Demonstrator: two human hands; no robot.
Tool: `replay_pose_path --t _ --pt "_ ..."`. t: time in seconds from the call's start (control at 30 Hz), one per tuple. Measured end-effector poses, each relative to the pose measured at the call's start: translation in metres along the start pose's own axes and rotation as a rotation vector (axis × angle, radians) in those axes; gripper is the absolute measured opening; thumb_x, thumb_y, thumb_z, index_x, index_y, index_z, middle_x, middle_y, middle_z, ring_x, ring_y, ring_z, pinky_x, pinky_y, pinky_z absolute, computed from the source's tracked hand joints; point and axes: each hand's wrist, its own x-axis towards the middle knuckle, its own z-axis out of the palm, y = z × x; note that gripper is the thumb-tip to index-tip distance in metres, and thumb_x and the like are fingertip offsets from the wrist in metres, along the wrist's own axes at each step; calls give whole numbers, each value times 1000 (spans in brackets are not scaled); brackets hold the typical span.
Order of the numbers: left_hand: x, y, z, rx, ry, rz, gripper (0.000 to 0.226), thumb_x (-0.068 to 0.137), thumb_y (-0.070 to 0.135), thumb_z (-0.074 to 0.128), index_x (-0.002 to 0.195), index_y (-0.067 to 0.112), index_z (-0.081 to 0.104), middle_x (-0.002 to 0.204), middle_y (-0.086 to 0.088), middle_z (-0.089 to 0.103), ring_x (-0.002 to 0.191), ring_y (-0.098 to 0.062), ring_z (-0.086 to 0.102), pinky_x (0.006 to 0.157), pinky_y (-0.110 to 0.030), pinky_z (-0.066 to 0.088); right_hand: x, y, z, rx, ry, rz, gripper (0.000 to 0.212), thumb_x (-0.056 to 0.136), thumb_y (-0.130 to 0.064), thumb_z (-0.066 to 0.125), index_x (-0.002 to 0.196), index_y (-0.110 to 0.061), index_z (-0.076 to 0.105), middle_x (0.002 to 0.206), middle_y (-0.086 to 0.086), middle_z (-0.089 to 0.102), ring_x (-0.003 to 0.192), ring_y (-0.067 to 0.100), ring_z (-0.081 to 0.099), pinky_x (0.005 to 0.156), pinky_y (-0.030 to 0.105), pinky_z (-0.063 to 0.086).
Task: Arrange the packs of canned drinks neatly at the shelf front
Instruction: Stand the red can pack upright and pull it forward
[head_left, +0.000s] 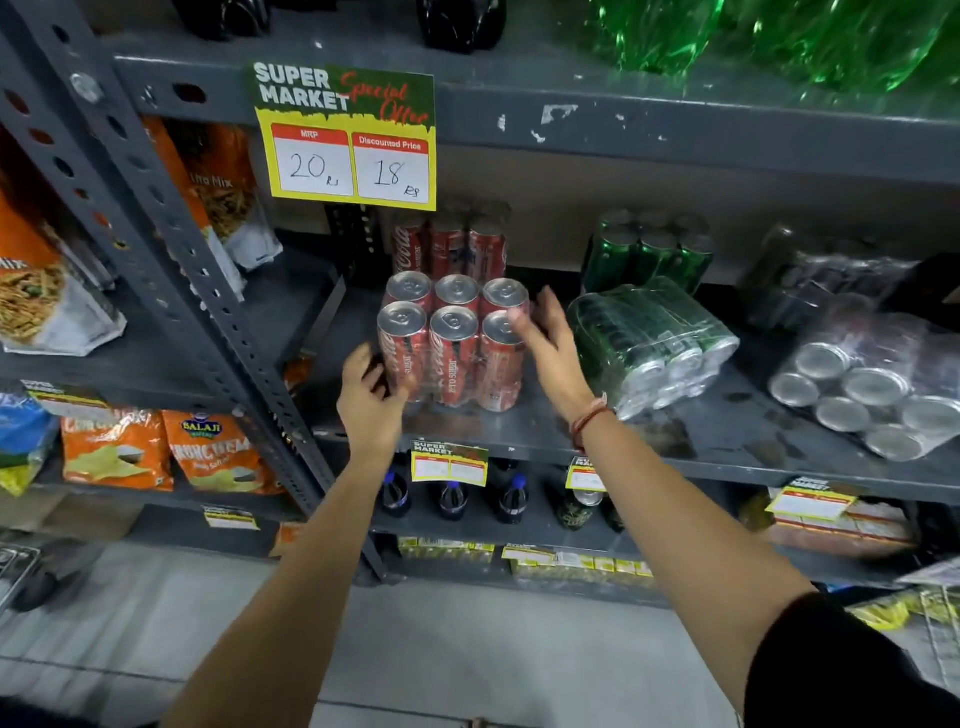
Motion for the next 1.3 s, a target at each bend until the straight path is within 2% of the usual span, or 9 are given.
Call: replay_pose_path --t 0.1,0.2,0.4,0.57,0.8,0.93,1.03,1.13,1.3 --pt "-45 0 18 -147 135 -43 52 88 6 62 136 8 42 138 -10 52 125 -22 53 94 -17 45 26 -23 0 89 -5 121 64 93 -46 48 144 -12 31 147 7 43 119 11 48 100 28 36" --pt "-76 10 40 -226 5 -71 49 96 14 49 143 11 36 145 -4 46 129 -9 44 93 -3 37 43 -27 -2 -105 -140 174 74 81 -66 48 135 -16 48 135 6 57 117 16 56 108 40 39" --pt "-67 19 69 -213 -298 -143 81 85 46 38 150 27 -7 162 4 -9 149 -14 -2 122 -43 4 35 -14 -5 -136 -117 157 58 92 -53 43 136 -15 45 133 0 52 121 14 49 107 32 34" --pt "-46 18 57 -334 -217 -171 119 58 89 45 151 30 0 162 2 0 148 -16 9 121 -46 12 2 0 13 -83 20 80 52 94 -48 42 136 -17 41 140 8 40 123 14 40 113 39 30" --pt "12 23 14 -452 -361 -283 69 92 62 22 116 13 64 106 -8 74 99 -22 70 86 -38 54 -80 16 73 7 125 -102 65 89 -57 41 141 -18 34 138 -1 33 121 -10 40 107 14 28" --pt "39 25 5 -431 -287 -370 76 87 69 20 103 14 68 94 -8 77 87 -21 73 78 -34 57 -99 24 107 -17 178 -142 71 88 -63 35 142 -17 35 143 1 34 136 7 34 113 24 29" --pt "48 11 10 -321 24 -465 109 56 95 37 126 15 58 126 -11 65 112 -28 63 103 -43 45 -79 17 95 21 308 -178 48 96 -44 39 124 -8 52 120 6 51 110 -3 49 96 15 37" --pt "-8 20 21 -346 302 -333 59 93 56 38 133 14 47 139 -10 52 128 -28 48 103 -29 32 -31 0 68 2 373 -128 36 98 -30 42 120 -5 54 113 6 50 103 5 47 97 20 33" --pt "-74 3 57 -255 106 -160 60 96 45 40 149 22 21 156 -3 30 139 -15 31 115 -35 25 51 -30 35 -59 56 117 58 91 -55 44 131 -14 51 131 11 58 107 17 54 103 36 39"
